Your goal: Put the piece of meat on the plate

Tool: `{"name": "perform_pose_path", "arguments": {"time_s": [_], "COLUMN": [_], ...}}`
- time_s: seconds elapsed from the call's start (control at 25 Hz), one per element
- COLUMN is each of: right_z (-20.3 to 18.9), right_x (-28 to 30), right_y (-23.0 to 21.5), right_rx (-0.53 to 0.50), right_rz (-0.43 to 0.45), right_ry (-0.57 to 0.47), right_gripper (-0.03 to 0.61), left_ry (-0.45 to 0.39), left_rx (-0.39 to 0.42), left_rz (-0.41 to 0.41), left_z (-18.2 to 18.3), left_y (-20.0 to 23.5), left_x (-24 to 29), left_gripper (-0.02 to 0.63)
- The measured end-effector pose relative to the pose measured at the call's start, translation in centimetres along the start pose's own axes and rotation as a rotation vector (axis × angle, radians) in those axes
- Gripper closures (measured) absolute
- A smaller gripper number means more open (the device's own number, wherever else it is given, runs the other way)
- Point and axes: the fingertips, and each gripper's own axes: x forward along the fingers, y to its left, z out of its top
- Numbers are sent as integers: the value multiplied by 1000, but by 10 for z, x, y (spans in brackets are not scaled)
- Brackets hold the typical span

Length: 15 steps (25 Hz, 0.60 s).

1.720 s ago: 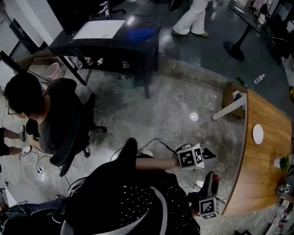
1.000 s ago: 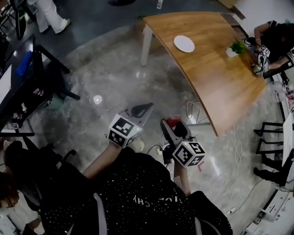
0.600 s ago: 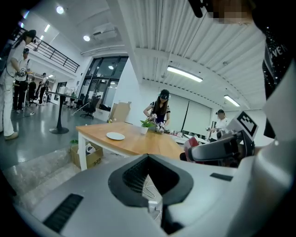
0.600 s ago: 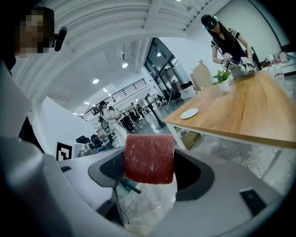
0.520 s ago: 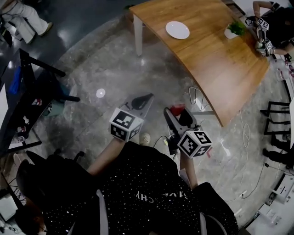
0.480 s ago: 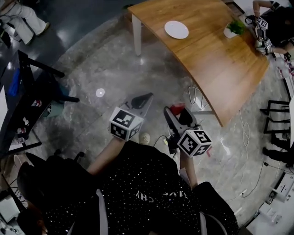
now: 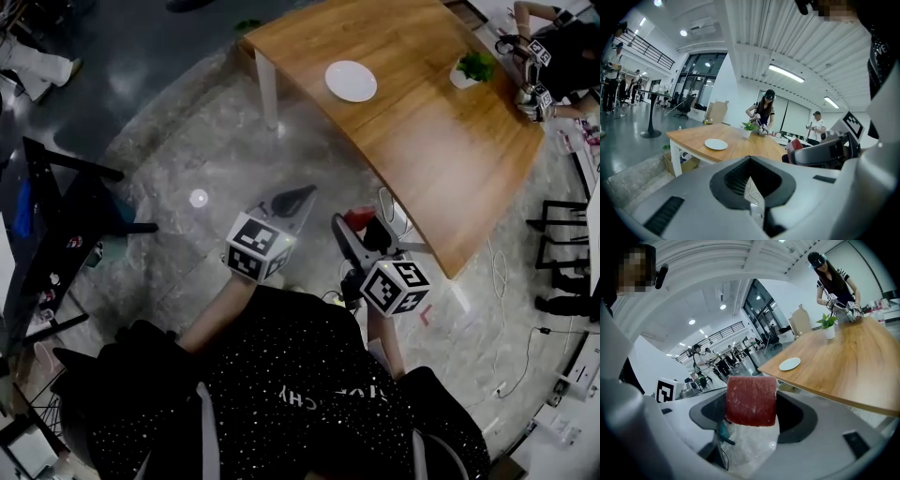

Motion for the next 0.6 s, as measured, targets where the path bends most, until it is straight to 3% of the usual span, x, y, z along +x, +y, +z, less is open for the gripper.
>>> {"name": "perform_pose_path", "arguments": {"time_s": [0.32, 0.6], "right_z": [17, 24], "right_x": [25, 40], "right_y": [2, 5], "right_rx": [-23, -30], "right_rz": [-19, -38], "right_ry": [-25, -35], "right_gripper": [262, 262], "left_ry": [-15, -27], "left_rx": [-71, -50], "left_rz": [-70, -83], "left_z": [12, 19], "left_y": [18, 28], "left_x": [16, 19], "left_gripper": [607, 607]}}
